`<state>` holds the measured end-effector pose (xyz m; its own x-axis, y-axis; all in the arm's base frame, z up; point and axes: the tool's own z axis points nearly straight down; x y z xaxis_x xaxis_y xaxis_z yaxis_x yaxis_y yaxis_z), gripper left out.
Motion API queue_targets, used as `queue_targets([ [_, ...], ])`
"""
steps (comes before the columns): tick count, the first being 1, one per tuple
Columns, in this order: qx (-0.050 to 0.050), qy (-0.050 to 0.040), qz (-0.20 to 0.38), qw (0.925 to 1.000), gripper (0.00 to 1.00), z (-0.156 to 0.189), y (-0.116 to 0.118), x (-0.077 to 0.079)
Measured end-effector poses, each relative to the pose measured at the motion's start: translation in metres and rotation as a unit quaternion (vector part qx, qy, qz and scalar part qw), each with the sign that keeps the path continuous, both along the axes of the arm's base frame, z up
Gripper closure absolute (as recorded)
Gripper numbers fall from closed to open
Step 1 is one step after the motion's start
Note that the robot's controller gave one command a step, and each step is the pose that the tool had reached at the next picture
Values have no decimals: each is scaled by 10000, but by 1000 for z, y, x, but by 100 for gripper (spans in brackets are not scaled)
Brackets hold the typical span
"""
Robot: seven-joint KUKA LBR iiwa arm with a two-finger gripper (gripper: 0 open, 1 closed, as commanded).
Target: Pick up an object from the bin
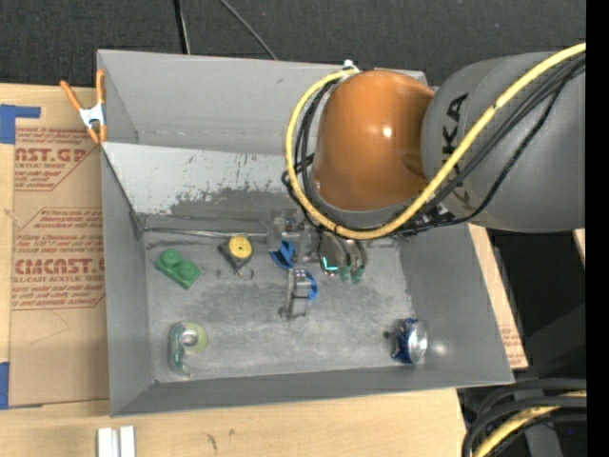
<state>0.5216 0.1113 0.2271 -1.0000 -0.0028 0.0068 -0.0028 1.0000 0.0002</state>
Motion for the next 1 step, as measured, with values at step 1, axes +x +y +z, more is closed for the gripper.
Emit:
queue_targets([
  [1, 1, -9, -137, 9999, 0, -161, 83, 42],
])
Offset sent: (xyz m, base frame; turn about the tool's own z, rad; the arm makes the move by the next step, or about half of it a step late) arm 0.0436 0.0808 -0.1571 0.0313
